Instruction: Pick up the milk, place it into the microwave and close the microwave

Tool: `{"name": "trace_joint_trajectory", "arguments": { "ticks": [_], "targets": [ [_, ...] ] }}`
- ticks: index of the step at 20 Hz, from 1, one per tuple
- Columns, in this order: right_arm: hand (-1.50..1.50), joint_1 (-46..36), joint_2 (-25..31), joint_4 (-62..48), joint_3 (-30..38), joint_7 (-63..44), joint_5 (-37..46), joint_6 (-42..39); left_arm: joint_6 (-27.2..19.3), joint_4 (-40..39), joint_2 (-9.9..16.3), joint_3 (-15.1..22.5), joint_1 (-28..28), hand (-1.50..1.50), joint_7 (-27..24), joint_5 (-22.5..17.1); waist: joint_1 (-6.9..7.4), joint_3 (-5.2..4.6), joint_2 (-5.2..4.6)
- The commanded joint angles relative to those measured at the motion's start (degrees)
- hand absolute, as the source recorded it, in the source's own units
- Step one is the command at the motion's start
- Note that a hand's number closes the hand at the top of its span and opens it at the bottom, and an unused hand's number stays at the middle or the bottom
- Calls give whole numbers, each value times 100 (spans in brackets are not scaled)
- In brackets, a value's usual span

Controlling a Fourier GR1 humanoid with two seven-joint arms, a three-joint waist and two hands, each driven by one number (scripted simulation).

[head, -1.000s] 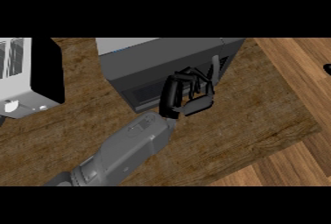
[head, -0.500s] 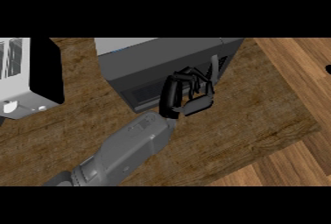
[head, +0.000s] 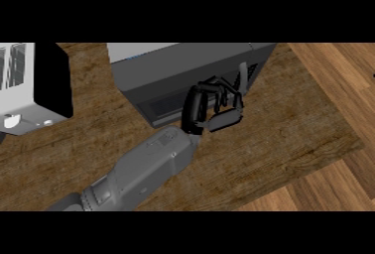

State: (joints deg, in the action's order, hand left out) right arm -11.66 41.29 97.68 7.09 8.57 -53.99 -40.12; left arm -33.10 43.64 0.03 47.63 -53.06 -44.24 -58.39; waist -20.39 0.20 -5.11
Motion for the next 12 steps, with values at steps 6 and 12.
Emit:
{"name": "trace_joint_trajectory", "arguments": {
  "ticks": [6, 12],
  "targets": [
    [-150, -54, 54, 42, -117, -60, -431, -251, -219, -919, -3, 190, -452, 150, 506, 12, 44, 9, -42],
    [-150, -44, 259, 87, 2, -128, -587, -299, -413, -1097, -3, 240, -303, 150, 651, -200, 213, -14, 5]
  ]
}}
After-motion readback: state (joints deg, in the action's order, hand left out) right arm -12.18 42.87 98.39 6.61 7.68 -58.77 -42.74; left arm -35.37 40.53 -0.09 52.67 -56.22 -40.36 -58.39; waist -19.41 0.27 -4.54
